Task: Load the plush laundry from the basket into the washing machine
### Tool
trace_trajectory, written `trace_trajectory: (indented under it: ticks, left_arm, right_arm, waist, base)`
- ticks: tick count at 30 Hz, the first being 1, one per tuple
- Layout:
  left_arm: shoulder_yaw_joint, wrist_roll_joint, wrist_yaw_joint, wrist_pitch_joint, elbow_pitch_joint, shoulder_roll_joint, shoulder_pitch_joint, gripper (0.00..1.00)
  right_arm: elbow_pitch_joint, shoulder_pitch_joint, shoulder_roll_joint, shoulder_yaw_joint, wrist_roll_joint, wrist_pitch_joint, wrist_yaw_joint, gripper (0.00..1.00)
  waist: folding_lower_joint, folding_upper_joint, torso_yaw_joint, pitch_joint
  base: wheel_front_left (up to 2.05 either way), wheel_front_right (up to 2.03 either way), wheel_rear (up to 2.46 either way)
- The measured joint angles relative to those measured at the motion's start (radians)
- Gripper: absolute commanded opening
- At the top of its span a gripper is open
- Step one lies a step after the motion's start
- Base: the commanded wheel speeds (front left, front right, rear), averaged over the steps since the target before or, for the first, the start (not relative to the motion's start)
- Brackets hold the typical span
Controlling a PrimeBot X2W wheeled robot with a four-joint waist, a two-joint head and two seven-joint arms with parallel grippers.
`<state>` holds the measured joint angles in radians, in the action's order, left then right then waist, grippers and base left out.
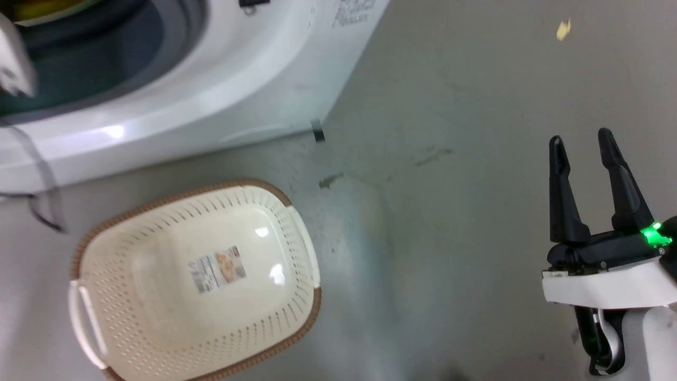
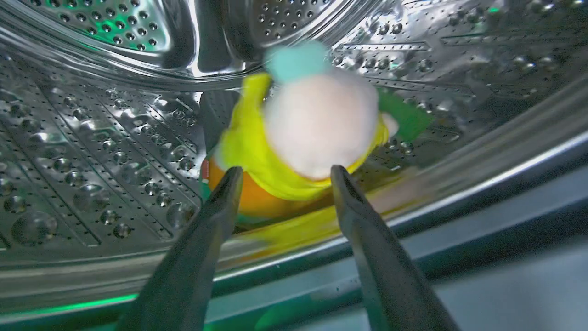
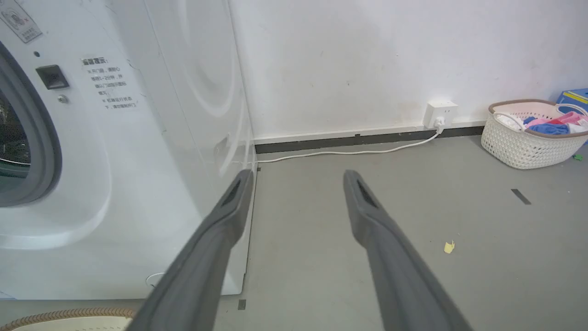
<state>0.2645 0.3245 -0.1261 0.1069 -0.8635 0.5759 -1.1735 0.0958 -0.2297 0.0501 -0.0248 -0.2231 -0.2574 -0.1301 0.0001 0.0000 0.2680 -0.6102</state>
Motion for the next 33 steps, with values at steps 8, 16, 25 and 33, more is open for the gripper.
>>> trace_trajectory:
  ticks: [8, 16, 25, 33]
  left_arm:
    - [0.005, 0.061, 0.000, -0.206, -0.049, -0.118, 0.192, 1.00]
    - [0.014, 0.087, 0.004, -0.354, 0.086, -0.216, 0.416, 1.00]
    - [-0.095, 0.041, 0.145, -0.363, 0.579, -0.284, 0.798, 1.00]
    - [-0.138, -0.018, 0.201, -0.363, 0.804, -0.372, 1.107, 1.00]
  right_arm:
    - [-0.011, 0.036, 0.000, -0.008, 0.061, 0.000, 0.000, 1.00]
    - [-0.022, 0.103, 0.000, -0.007, 0.097, 0.000, 0.000, 1.00]
    - [-0.035, 0.163, 0.000, 0.001, 0.120, 0.000, 0.000, 1.00]
    - [-0.060, 0.192, 0.000, 0.013, 0.115, 0.000, 0.000, 1.00]
  waist:
    - [-0.0003, 0.0000, -0.044, 0.154]
    - [-0.0005, 0.0000, -0.113, 0.332]
    - [-0.0003, 0.0000, -0.210, 0.479]
    - [-0.0003, -0.0001, -0.265, 0.552]
  base:
    - [0.00, 0.00, 0.00]
    - [0.00, 0.00, 0.00]
    - [0.00, 0.00, 0.00]
    - [0.00, 0.00, 0.00]
